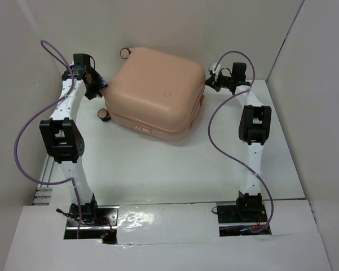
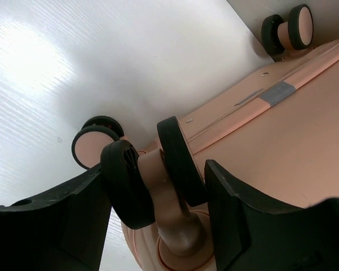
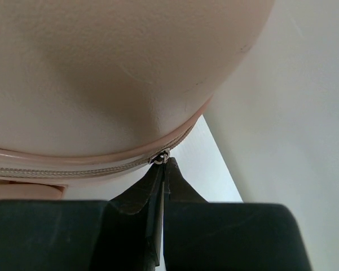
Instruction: Pack the luggage
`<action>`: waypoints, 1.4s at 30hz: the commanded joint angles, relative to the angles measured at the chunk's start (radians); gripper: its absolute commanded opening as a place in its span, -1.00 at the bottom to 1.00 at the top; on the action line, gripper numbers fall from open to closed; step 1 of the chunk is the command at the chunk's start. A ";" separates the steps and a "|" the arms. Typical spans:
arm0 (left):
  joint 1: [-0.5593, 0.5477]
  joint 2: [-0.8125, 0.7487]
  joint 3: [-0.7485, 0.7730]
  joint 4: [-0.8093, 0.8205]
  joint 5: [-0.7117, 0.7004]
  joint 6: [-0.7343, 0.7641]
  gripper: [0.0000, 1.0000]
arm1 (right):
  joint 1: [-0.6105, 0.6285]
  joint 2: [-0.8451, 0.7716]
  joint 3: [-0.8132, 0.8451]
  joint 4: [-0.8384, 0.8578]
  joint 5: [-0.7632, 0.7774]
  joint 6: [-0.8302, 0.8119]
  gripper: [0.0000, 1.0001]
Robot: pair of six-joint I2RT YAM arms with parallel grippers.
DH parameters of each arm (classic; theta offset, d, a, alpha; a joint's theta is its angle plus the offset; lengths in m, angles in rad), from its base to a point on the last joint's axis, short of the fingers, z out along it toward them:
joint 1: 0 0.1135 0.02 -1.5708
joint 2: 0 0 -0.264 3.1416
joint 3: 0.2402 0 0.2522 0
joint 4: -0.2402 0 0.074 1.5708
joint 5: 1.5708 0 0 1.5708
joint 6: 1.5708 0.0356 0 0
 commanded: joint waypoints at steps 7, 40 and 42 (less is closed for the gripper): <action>-0.079 0.211 0.012 0.203 -0.239 0.357 -1.00 | 0.283 0.066 0.052 0.158 0.001 0.029 -1.00; -0.170 0.271 -0.003 0.401 -0.061 0.518 -1.00 | 0.338 -0.139 -0.147 -0.156 -0.190 -0.113 -1.00; -0.193 0.271 -0.012 0.401 -0.084 0.519 -1.00 | 0.361 -0.202 -0.278 0.222 0.084 0.029 -1.00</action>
